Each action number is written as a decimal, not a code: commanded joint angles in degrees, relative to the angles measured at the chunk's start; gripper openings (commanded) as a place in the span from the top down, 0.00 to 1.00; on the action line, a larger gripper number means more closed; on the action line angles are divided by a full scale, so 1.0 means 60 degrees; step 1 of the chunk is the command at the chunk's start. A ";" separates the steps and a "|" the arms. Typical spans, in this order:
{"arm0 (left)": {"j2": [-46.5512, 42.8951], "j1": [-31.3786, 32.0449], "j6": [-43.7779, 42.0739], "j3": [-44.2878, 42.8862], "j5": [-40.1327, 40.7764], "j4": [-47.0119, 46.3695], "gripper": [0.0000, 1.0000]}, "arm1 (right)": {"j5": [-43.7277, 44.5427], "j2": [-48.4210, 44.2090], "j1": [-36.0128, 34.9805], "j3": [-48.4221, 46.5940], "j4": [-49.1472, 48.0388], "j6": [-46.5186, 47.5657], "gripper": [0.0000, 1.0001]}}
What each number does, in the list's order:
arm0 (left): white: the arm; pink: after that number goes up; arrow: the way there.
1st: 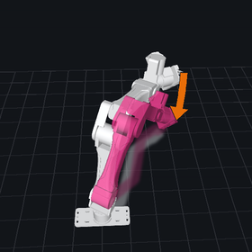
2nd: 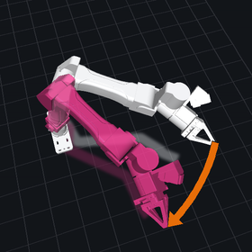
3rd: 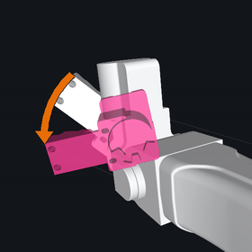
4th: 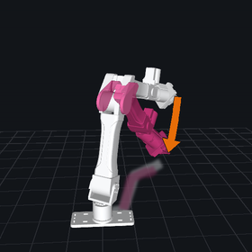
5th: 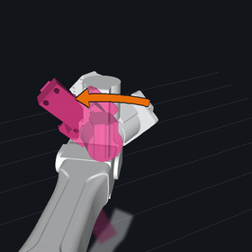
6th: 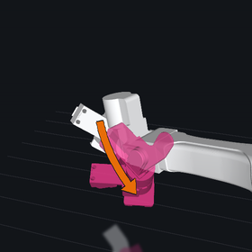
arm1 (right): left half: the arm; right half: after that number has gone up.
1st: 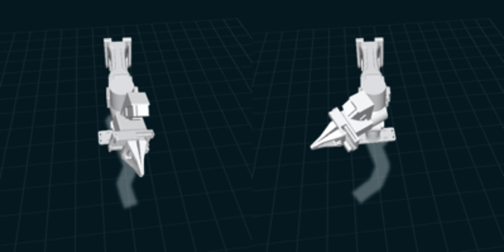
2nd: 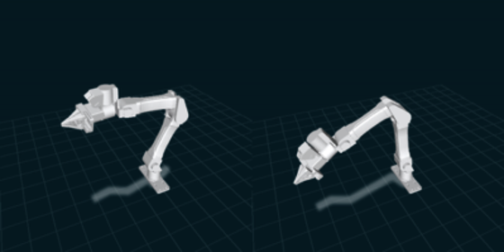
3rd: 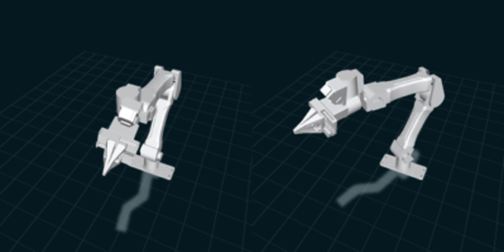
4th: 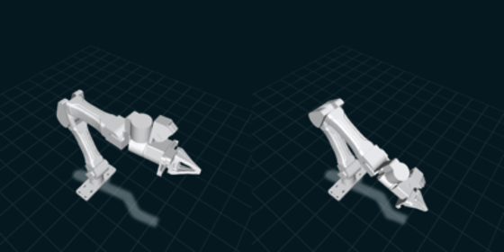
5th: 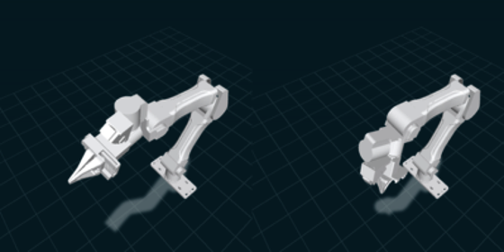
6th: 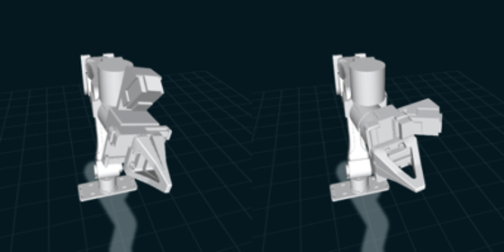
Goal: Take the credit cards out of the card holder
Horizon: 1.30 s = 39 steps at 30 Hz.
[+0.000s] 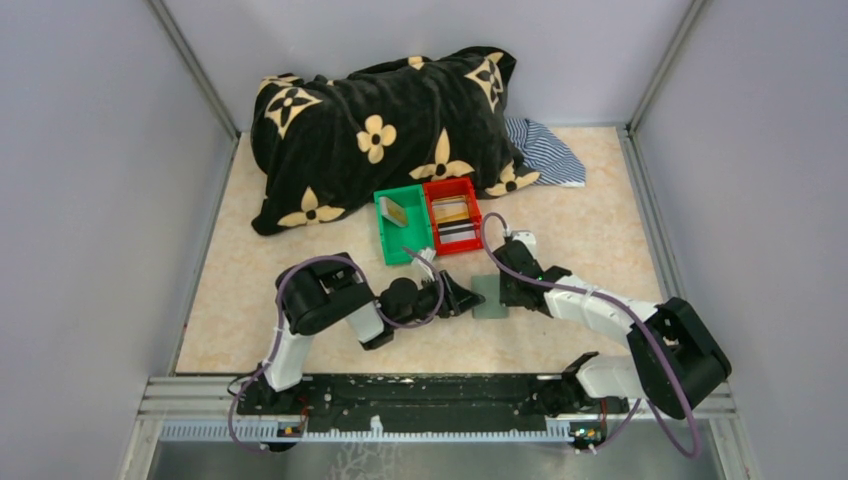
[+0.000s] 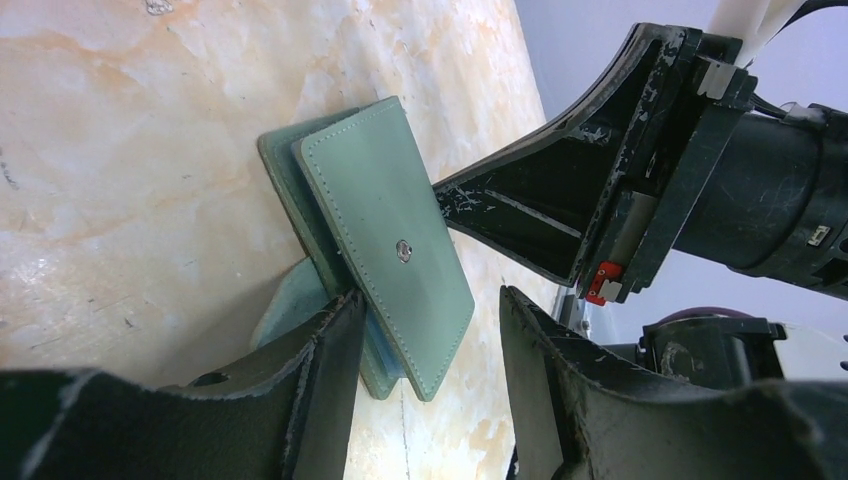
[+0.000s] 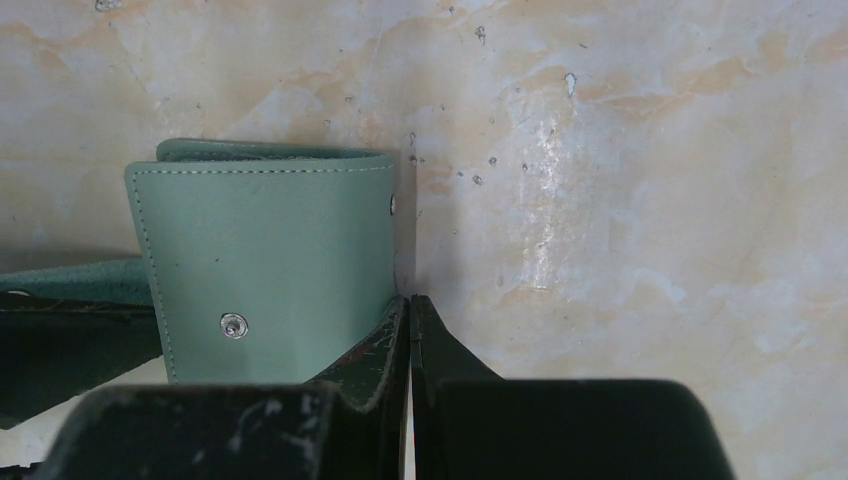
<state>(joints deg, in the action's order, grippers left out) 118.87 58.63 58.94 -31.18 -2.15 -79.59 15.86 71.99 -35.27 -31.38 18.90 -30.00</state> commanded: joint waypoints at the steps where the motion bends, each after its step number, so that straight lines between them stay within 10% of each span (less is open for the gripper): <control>1: 0.0118 0.0013 0.0036 -0.0271 -0.0401 0.0029 0.42 | -0.0303 0.0007 -0.0255 0.0051 -0.0521 0.0014 1.00; 29: -0.0151 0.0174 0.0016 -0.2229 -0.1250 0.1036 0.42 | -0.1588 -0.1072 -0.0364 0.0488 -0.1091 -0.0347 1.00; 39: 0.0475 0.0174 -0.0010 -0.2483 -0.1181 0.1206 0.42 | 0.0631 -0.3724 -0.0323 -0.0102 0.1356 -0.1280 1.00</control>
<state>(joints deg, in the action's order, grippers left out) 118.06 59.61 60.31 -44.18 -11.97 -77.36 16.80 58.67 -35.48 -27.00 24.84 -34.24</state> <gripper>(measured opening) 0.581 0.004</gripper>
